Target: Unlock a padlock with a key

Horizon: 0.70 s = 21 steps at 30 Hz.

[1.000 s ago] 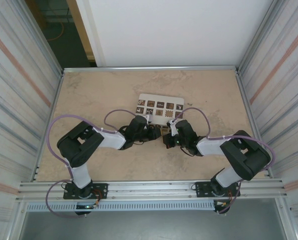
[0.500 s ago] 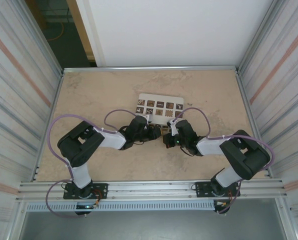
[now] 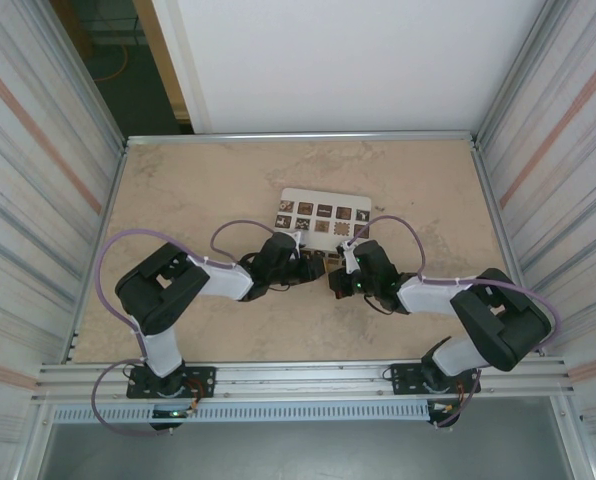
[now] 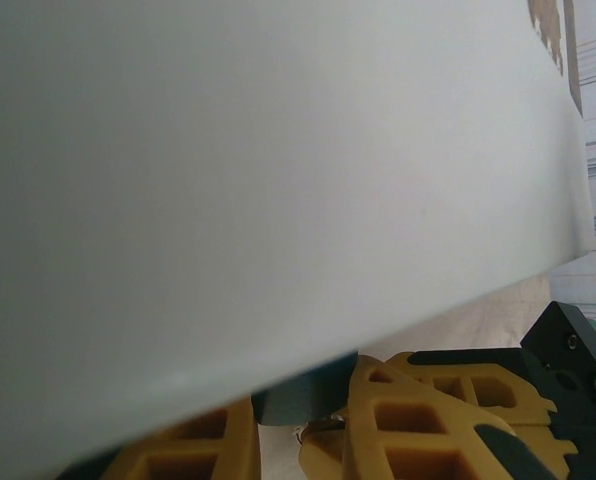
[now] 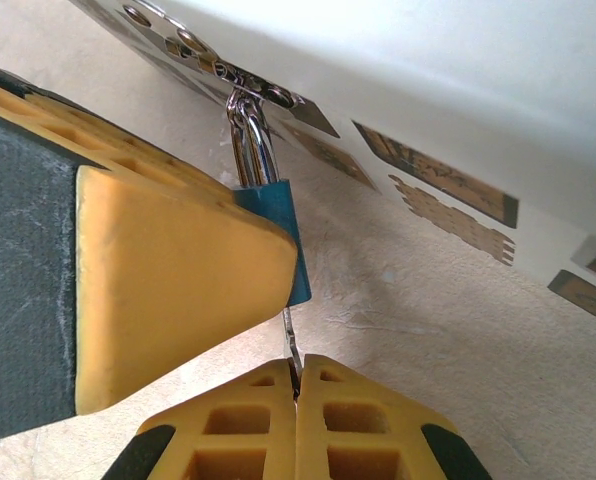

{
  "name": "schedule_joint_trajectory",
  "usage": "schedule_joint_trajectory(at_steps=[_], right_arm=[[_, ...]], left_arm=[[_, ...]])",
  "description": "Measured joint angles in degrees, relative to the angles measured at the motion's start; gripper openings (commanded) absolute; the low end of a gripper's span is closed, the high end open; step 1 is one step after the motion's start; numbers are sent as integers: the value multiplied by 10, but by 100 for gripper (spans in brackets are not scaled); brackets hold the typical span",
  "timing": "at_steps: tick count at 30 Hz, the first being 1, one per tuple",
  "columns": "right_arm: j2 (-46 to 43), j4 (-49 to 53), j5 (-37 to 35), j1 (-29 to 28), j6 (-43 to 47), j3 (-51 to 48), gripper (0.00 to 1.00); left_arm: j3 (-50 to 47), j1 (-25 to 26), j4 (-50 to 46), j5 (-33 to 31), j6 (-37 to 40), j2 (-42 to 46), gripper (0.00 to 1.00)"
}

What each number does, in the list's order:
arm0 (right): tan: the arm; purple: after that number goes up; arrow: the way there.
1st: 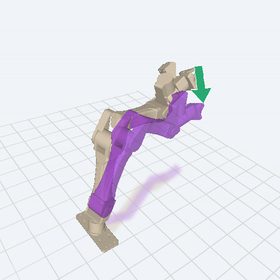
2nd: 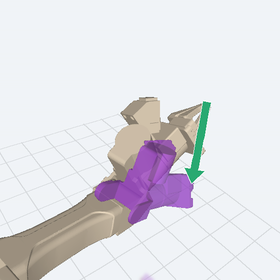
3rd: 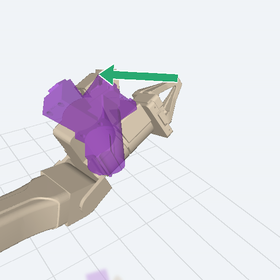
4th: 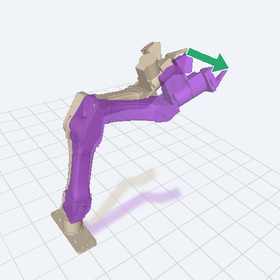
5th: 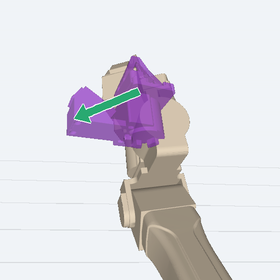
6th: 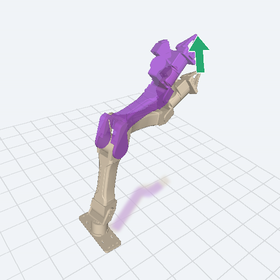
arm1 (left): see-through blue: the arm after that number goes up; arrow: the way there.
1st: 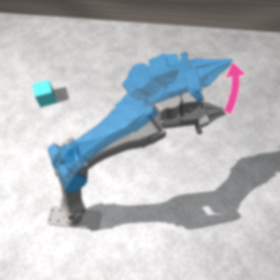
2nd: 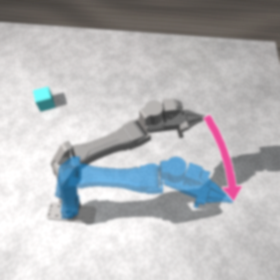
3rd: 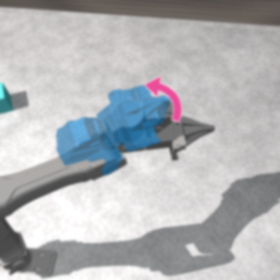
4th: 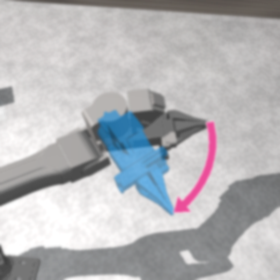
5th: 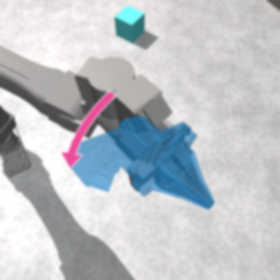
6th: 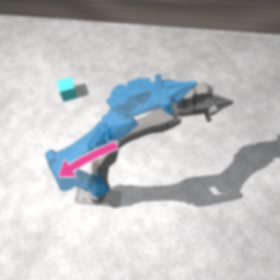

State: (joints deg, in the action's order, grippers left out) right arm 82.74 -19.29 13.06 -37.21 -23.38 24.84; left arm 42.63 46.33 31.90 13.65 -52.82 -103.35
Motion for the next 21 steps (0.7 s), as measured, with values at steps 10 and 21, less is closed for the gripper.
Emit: schedule_joint_trajectory(at_steps=[10, 21], right_arm=[[30, 13, 49, -33, -2, 5, 0], [-38, 33, 82, 4, -2, -47, 0]], left_arm=[[3, -35, 5, -95, -17, -4, 17], [3, -35, -2, -101, -17, 1, 18]])
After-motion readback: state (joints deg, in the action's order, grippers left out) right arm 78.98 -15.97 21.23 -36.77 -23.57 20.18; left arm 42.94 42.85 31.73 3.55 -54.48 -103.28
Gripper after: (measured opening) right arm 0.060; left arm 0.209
